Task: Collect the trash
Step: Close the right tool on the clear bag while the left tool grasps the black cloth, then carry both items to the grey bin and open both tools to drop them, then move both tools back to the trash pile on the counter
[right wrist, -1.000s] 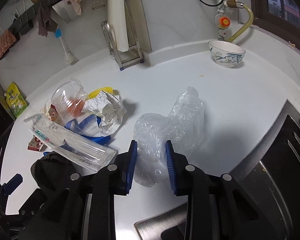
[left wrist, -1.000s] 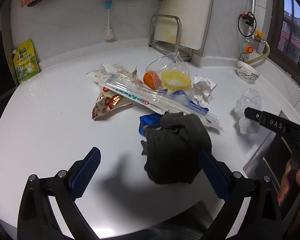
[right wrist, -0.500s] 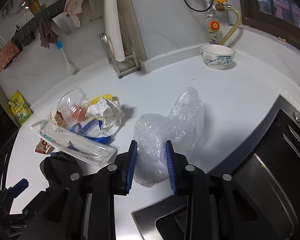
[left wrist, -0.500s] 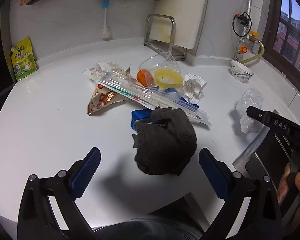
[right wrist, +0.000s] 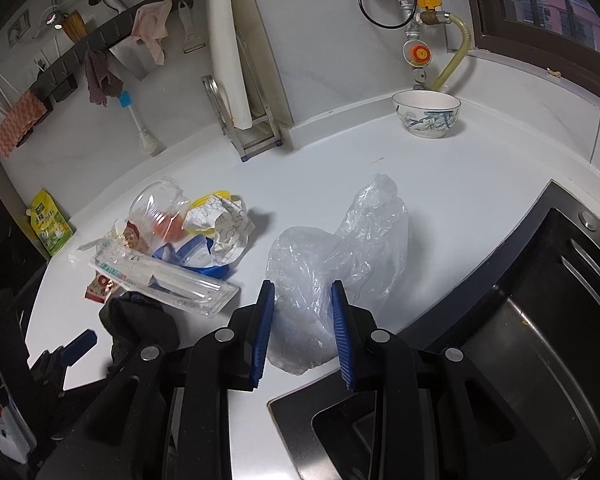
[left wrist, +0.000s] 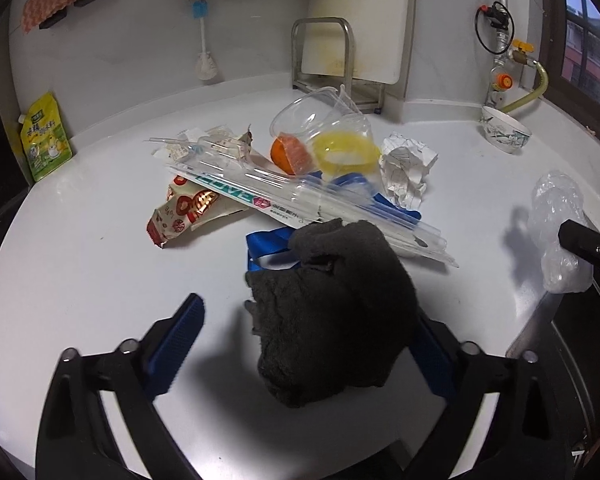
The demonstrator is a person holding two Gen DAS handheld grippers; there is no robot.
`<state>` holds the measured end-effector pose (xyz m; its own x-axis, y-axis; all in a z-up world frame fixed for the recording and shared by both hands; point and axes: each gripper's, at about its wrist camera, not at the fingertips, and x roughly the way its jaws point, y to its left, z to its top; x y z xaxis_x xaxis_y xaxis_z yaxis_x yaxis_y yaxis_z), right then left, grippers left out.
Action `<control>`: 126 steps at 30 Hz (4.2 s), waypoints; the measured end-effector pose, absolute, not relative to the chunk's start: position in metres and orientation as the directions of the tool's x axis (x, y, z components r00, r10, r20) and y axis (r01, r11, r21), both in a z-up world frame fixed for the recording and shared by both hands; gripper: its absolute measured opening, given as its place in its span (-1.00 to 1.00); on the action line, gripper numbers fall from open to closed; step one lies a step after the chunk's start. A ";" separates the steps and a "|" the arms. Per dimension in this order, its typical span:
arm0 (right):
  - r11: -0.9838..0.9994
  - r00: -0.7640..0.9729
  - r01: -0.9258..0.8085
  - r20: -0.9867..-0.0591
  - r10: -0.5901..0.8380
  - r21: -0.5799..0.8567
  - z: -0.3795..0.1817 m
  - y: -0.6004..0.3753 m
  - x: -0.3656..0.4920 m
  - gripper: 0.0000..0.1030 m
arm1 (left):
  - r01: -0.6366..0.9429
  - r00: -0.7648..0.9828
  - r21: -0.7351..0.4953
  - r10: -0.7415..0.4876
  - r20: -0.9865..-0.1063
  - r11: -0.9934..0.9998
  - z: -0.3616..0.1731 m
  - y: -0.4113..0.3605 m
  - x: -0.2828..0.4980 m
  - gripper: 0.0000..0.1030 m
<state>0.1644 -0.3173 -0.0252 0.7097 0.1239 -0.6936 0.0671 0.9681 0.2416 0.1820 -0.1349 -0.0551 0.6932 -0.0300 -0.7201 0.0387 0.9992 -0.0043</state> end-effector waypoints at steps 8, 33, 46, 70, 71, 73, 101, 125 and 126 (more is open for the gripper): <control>0.963 0.710 0.071 -0.691 0.134 0.259 -0.024 -0.310 0.144 -0.46 | 0.099 0.670 -0.099 -0.140 -0.729 0.990 -0.048 -0.125 0.174 -0.64; 0.936 0.728 0.106 -0.667 0.157 0.336 -0.019 -0.224 -0.019 -0.46 | 0.269 0.714 -0.046 -0.231 -0.661 0.962 0.011 -0.044 0.034 -0.72; 0.961 0.653 -0.007 -0.727 0.214 0.276 -0.052 -0.157 -0.084 -0.46 | 0.363 0.645 -0.055 -0.294 -0.706 0.930 -0.030 -0.030 -0.031 -0.72; 0.948 0.618 -0.010 -0.743 0.257 0.319 -0.084 -0.156 -0.088 0.05 | 0.320 0.636 -0.070 -0.268 -0.724 0.945 -0.062 -0.022 -0.033 0.51; 0.948 0.620 -0.007 -0.743 0.253 0.317 -0.083 -0.156 -0.089 0.05 | 0.316 0.638 -0.064 -0.262 -0.724 0.947 -0.061 -0.022 -0.033 0.51; 0.949 0.620 -0.003 -0.744 0.250 0.316 -0.083 -0.157 -0.089 0.05 | 0.305 0.633 -0.063 -0.252 -0.732 0.950 -0.063 -0.020 -0.031 0.51; 0.946 0.623 0.002 -0.741 0.252 0.324 -0.085 -0.159 -0.082 0.05 | 0.255 0.626 -0.068 -0.218 -0.748 0.965 -0.061 -0.012 -0.017 0.58; 0.971 0.682 -0.080 -0.699 0.217 0.224 -0.031 -0.187 0.031 0.11 | 0.144 0.710 -0.082 -0.161 -0.685 0.986 -0.012 0.021 0.081 0.79; 0.973 0.682 -0.087 -0.699 0.216 0.216 -0.027 -0.189 0.041 0.15 | 0.140 0.708 -0.085 -0.160 -0.687 0.986 -0.010 0.022 0.090 0.79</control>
<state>0.0410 -0.1890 -0.0273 0.6820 0.2159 -0.6987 -0.0867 0.9726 0.2159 0.0897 0.0217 -0.0104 0.7085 -0.1600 -0.6873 0.1403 0.9864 -0.0850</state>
